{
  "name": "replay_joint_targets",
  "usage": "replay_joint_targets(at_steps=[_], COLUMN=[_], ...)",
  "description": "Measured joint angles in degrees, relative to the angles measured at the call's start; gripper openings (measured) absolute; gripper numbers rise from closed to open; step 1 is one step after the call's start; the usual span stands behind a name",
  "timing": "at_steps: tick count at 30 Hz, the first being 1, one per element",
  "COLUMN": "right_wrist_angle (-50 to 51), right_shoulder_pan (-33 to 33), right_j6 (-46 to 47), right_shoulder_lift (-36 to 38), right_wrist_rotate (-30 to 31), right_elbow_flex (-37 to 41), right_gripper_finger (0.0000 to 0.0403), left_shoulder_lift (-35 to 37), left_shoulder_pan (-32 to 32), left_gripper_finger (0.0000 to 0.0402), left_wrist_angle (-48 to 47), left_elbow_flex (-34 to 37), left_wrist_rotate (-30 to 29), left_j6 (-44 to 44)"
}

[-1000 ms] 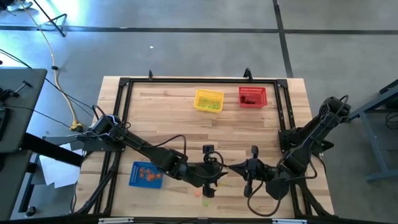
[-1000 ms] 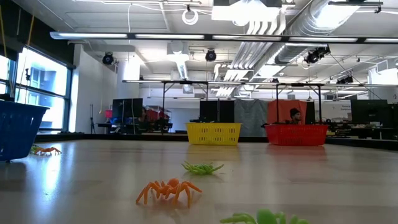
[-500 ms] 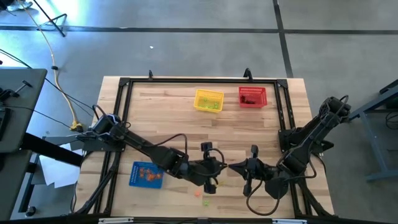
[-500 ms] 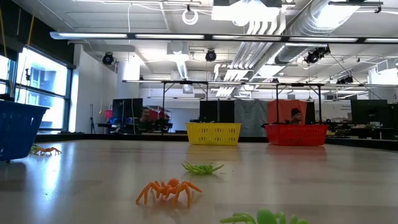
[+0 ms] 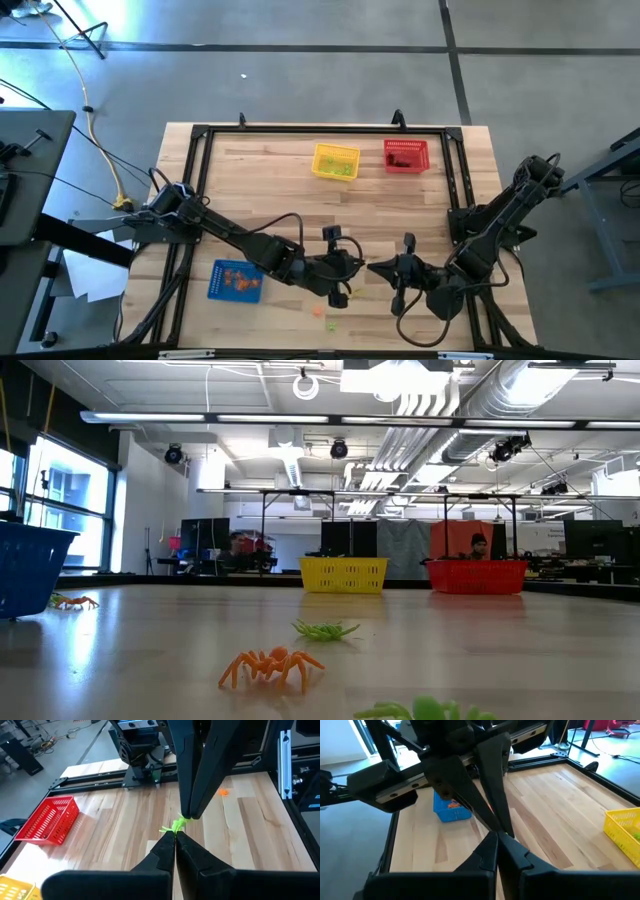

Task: Sort Halloween decoration
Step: Put the green spider toy into the yellow bin

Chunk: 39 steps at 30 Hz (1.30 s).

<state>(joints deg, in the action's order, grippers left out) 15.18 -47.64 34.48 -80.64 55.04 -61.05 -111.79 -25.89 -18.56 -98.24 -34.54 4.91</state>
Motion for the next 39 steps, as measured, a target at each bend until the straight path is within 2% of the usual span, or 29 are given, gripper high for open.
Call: replay_joint_targets(at_steps=[5, 15, 22, 27, 33, 39], right_wrist_angle=[0.0, 0.0, 0.02, 0.3, 6.26, 17.24], right_shoulder_pan=[0.0, -0.02, -1.25, -3.93, -7.61, -9.78], right_j6=[0.0, -0.02, -0.22, 3.38, 13.44, 24.58], right_shoulder_lift=[0.0, 0.01, 1.51, 2.01, 1.88, 1.86], right_wrist_rotate=[0.01, 0.91, 0.59, -0.9, -0.66, 3.03], right_elbow_flex=[0.01, 0.0, -0.01, -0.01, -0.01, -0.01], right_gripper_finger=[0.0023, 0.0125, 0.0149, 0.0149, 0.0149, 0.0149], left_shoulder_lift=[0.0, 0.0, 0.0, 0.0, 0.0, 0.02], left_shoulder_pan=[0.0, 0.0, 3.03, 8.95, 19.77, 31.04], left_gripper_finger=[0.0, 0.0, 0.0, 0.0, 0.0, 0.0], left_wrist_angle=[-0.89, -2.07, -9.32, -17.32, -27.02, -26.9], left_elbow_flex=[0.0, 0.0, 0.0, 0.0, 0.0, 0.0], left_wrist_rotate=[0.0, -0.84, -2.84, -2.78, -1.99, 9.26], left_j6=[0.5, 0.78, 0.9, 2.6, 2.89, -4.26])
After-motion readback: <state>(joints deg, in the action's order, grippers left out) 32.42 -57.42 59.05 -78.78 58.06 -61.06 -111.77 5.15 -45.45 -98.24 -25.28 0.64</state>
